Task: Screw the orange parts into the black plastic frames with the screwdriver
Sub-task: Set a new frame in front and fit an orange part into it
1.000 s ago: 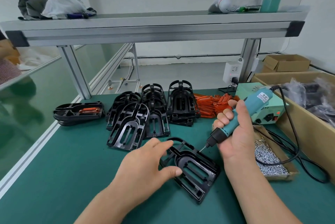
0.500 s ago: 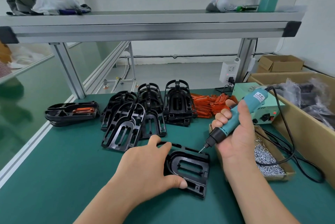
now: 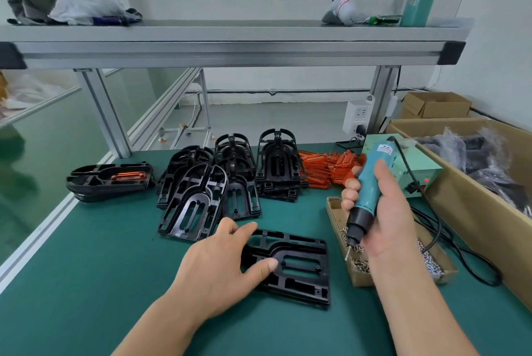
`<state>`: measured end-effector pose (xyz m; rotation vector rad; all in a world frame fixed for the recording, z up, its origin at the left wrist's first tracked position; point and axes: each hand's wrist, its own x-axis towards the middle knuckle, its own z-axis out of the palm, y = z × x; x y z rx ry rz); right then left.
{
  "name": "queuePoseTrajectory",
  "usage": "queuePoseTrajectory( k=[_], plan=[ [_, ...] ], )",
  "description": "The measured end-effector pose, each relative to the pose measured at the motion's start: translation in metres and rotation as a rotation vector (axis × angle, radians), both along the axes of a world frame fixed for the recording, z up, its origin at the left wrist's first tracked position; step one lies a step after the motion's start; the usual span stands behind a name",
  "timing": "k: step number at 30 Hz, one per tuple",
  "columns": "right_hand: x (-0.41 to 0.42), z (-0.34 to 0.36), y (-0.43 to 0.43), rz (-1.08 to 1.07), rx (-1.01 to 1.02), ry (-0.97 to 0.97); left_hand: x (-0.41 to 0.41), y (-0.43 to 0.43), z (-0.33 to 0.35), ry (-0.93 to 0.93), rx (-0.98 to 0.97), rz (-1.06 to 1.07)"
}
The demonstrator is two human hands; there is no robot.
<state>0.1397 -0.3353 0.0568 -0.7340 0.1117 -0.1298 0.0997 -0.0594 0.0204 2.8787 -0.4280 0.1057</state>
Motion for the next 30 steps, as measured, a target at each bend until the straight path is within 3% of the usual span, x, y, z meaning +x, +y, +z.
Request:
queuePoseTrajectory(
  k=[4, 12, 19, 30],
  plan=[
    [-0.008, -0.005, -0.018, 0.047, -0.257, 0.072, 0.001, 0.005, 0.0, 0.013, -0.098, -0.009],
    [-0.031, -0.006, -0.068, 0.046, -1.044, 0.159, 0.002, 0.006, -0.004, 0.012, -0.166, -0.012],
    [-0.023, -0.008, -0.086, -0.014, -1.902, 0.329, 0.001, 0.006, -0.004, 0.031, -0.185, -0.015],
    [-0.021, -0.002, -0.088, 0.007, -2.152, 0.354, 0.0, 0.005, 0.002, 0.053, -0.16, -0.021]
  ],
)
